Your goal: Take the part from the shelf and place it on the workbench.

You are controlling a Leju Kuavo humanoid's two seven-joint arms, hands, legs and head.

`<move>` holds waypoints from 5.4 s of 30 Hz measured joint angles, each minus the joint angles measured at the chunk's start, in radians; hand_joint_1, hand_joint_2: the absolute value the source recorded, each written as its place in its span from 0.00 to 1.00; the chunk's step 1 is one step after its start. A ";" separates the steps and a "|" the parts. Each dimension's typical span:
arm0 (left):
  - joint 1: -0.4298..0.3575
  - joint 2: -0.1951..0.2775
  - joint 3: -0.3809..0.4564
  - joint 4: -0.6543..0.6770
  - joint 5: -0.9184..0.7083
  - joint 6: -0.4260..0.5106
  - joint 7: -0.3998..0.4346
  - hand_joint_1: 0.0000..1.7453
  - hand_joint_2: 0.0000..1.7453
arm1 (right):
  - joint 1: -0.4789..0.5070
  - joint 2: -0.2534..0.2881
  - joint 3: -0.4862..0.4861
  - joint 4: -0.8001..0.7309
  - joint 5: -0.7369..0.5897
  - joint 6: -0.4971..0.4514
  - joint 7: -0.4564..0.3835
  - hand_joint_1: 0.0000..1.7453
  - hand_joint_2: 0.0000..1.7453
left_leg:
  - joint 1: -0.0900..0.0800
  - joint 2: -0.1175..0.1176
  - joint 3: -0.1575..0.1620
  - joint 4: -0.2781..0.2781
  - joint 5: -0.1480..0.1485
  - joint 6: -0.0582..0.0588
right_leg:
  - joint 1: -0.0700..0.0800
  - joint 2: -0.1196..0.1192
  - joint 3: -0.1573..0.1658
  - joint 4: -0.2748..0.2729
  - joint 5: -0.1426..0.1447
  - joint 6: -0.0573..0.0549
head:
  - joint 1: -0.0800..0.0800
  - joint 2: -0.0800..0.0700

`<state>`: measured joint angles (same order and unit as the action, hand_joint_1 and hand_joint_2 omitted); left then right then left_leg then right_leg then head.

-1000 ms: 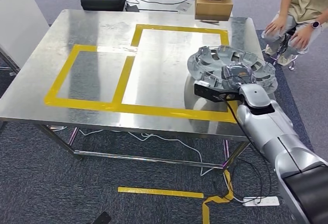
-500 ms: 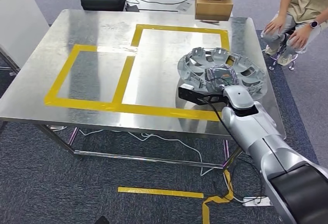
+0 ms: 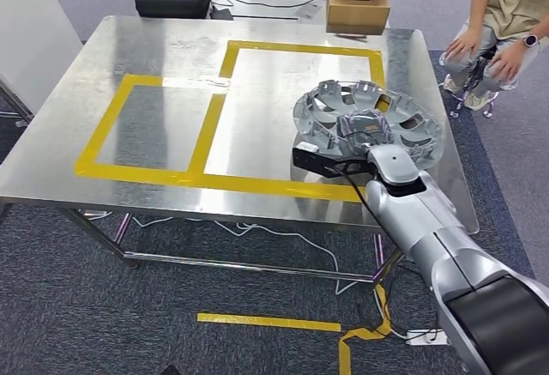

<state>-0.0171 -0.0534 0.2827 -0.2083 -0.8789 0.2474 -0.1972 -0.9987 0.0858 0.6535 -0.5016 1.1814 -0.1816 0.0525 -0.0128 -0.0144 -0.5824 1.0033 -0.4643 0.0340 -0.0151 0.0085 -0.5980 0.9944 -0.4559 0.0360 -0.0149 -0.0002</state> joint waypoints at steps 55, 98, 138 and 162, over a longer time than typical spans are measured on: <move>0.019 0.019 0.005 0.003 -0.036 -0.026 0.012 0.00 0.00 | 0.002 0.014 -0.001 0.014 0.021 -0.038 0.005 1.00 1.00 | 0.000 0.000 0.000 0.000 0.000 0.000 | 0.000 0.000 0.000 0.000 0.000 0.000 | 0.000 0.000; 0.019 0.019 0.027 0.003 -0.081 -0.033 -0.031 0.00 0.00 | 0.021 0.051 -0.007 0.082 0.053 -0.078 0.008 1.00 1.00 | 0.000 0.000 0.000 0.000 0.000 0.000 | 0.000 0.000 0.000 0.000 0.000 0.000 | 0.000 0.000; 0.025 0.019 0.036 0.017 -0.069 0.009 -0.310 0.00 0.00 | 0.041 -0.027 -0.016 0.082 0.054 -0.097 -0.043 0.00 0.00 | 0.000 0.000 0.000 0.000 -0.001 -0.001 | 0.000 0.001 -0.001 0.000 0.000 0.000 | 0.000 0.000; 0.015 -0.006 0.076 0.017 -0.041 -0.046 -0.335 0.00 0.25 | 0.040 -0.056 -0.014 0.080 0.047 -0.093 -0.041 0.00 0.00 | 0.000 0.000 0.001 0.000 -0.001 -0.001 | 0.000 0.001 0.000 0.000 0.000 0.000 | 0.000 0.000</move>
<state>-0.0018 -0.0595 0.3591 -0.1911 -0.9200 0.2014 -0.5324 -0.9591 0.0298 0.6394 -0.4215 1.2284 -0.2749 0.0114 -0.0129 -0.0140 -0.5818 1.0035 -0.4649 0.0332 -0.0152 0.0093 -0.5978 0.9941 -0.4561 0.0357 -0.0150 -0.0003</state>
